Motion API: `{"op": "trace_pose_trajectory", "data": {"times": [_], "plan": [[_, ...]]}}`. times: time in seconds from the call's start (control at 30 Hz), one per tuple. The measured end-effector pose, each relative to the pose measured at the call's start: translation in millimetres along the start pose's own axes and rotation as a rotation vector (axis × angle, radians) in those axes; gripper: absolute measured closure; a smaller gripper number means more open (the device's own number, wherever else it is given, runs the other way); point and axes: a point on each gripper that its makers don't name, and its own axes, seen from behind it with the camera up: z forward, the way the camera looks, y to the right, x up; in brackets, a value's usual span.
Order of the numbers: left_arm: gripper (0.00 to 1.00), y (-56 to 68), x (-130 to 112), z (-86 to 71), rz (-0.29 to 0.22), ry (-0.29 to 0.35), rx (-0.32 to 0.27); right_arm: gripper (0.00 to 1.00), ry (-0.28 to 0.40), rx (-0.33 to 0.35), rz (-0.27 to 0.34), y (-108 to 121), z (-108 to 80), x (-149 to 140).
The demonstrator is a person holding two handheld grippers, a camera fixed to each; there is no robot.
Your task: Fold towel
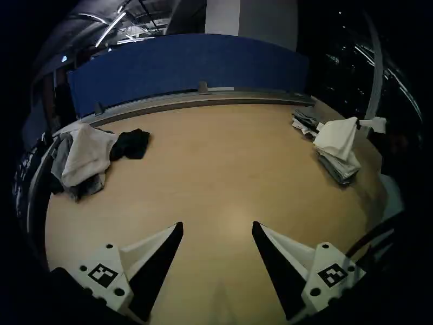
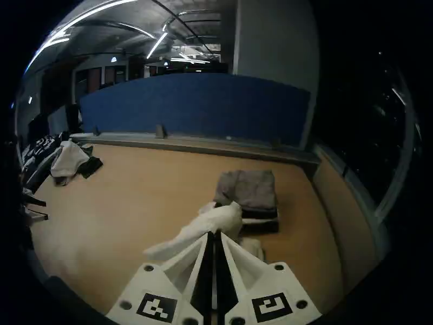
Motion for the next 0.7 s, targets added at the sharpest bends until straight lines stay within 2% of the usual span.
{"op": "trace_pose_trajectory", "data": {"times": [0.4, 0.7], "plan": [[0.06, 7.2, -3.8, -1.7, 0.016, -0.005, -0.005, 0.99, -0.081, -0.108, 0.044, 39.2, -22.4, -69.9], [0.06, 9.8, -5.7, -3.2, 0.023, -0.003, 0.0, 0.99, -0.163, -0.143, 0.087, 52.8, -15.4, -125.5]]}}
